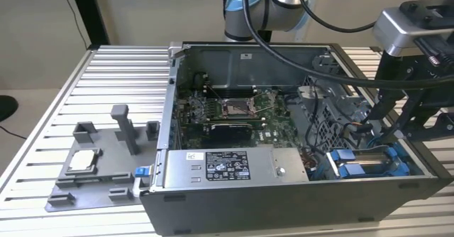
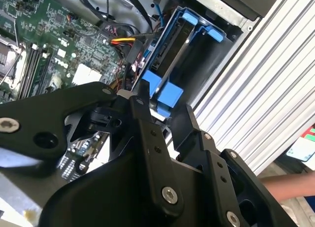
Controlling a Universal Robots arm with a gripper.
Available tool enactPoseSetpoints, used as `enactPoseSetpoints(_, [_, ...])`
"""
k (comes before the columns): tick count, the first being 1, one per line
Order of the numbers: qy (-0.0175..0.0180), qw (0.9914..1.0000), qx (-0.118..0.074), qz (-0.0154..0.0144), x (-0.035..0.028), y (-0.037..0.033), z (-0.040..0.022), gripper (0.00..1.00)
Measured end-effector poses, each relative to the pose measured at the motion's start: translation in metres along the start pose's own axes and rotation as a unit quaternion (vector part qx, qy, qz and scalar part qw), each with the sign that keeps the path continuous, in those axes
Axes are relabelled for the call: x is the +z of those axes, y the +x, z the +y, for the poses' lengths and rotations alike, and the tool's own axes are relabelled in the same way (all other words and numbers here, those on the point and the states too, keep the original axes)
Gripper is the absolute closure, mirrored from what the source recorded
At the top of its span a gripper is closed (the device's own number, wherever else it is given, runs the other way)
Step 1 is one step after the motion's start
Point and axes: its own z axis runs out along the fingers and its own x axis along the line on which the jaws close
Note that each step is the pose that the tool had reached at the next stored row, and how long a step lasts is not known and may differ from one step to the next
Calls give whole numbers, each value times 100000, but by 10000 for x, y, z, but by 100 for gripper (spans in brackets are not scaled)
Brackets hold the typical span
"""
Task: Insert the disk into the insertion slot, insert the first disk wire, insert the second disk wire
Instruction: 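Insert the first disk wire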
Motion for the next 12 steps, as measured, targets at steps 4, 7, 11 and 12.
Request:
enactPoseSetpoints(4, [249,99999,-20,-252,47,-61,4,0])
enactPoseSetpoints(7, [487,99998,-37,-455,81,-148,8,0])
enactPoseSetpoints(11, [1100,99992,-114,-625,109,-257,8,0])
enactPoseSetpoints(12, [1313,99989,-142,-647,115,-282,6,0])
